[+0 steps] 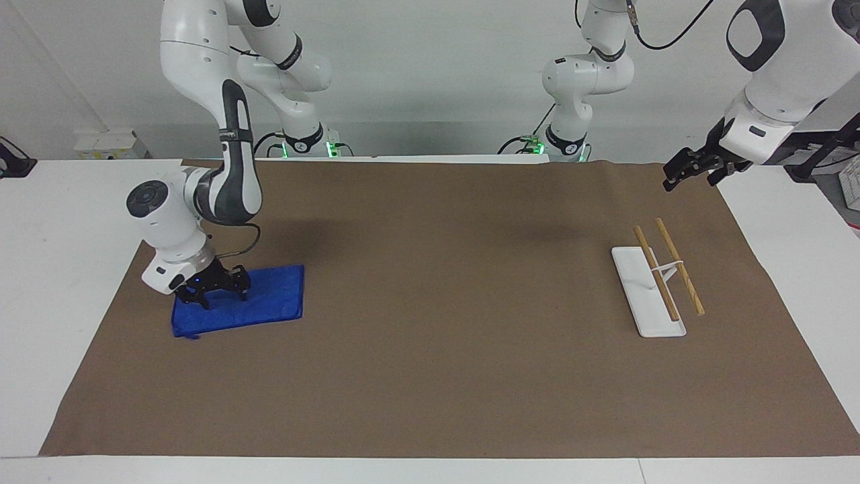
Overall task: Right arm passes towel to left arm to hang
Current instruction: 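Reach the right gripper down and grasp the blue towel's edge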
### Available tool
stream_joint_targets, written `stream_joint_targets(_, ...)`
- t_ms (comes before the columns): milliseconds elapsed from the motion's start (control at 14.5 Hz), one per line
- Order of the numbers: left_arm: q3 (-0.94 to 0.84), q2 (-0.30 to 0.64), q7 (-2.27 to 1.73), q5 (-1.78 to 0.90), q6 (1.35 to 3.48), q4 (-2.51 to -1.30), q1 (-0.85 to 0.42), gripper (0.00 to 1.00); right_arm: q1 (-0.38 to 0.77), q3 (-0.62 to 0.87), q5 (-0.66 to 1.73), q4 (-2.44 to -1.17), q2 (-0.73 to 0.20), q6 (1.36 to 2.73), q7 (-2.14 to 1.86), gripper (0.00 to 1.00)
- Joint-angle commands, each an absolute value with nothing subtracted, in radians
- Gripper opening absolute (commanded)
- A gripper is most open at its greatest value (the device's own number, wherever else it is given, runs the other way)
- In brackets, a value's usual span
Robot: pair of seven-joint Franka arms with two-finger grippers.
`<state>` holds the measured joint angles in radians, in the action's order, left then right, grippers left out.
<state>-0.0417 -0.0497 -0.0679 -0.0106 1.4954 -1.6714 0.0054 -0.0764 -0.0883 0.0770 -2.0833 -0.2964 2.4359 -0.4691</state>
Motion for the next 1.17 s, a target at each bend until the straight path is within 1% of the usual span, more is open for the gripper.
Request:
stream_joint_targets(0, -0.044, -0.061, -0.074, -0.003, 1.486, -1.684, 0.011, 1.00, -0.077, -0.089, 0.083, -2.100, -0.296, 2.450, -0.497, 0.85)
stream_joint_targets(138, -0.044, -0.061, -0.074, -0.003, 1.486, -1.686, 0.011, 1.00, -0.077, -0.089, 0.083, -2.103, -0.296, 2.450, -0.497, 0.82)
stream_joint_targets(207, -0.044, -0.063, -0.074, -0.003, 1.486, -1.687, 0.011, 1.00, -0.077, -0.089, 0.083, -2.103, -0.296, 2.448, -0.497, 0.78)
stream_joint_targets(276, -0.044, -0.063, -0.074, -0.003, 1.486, -1.687, 0.011, 1.00, -0.077, -0.089, 0.083, -2.103, -0.296, 2.448, -0.495, 0.65)
stream_joint_targets(414, -0.044, -0.063, -0.077, -0.003, 1.486, -1.687, 0.011, 1.00, -0.077, -0.089, 0.083, -2.103, -0.295, 2.444, -0.495, 0.34)
stream_joint_targets(552, -0.044, -0.063, -0.077, -0.003, 1.485, -1.687, 0.011, 1.00, -0.077, -0.089, 0.083, -2.102, -0.295, 2.438, -0.492, 0.08)
stream_joint_targets(621, -0.044, -0.064, -0.080, -0.003, 1.485, -1.690, 0.011, 1.00, -0.078, -0.089, 0.083, -2.097, -0.295, 2.434, -0.489, 0.00)
stream_joint_targets(828, -0.040, -0.064, -0.086, -0.018, 1.512, -1.693, 0.014, 1.00, -0.078, -0.089, 0.087, -2.089, -0.291, 2.418, -0.447, 0.00)
stream_joint_targets(897, -0.034, -0.063, -0.098, -0.059, 1.520, -1.694, 0.020, 1.00, -0.078, -0.087, 0.087, -2.068, -0.285, 2.380, -0.407, 0.00)
stream_joint_targets(1103, -0.034, -0.063, -0.161, -0.104, 1.532, -1.701, 0.038, 1.00, -0.068, -0.049, 0.087, -1.962, -0.247, 2.130, -0.205, 0.00)
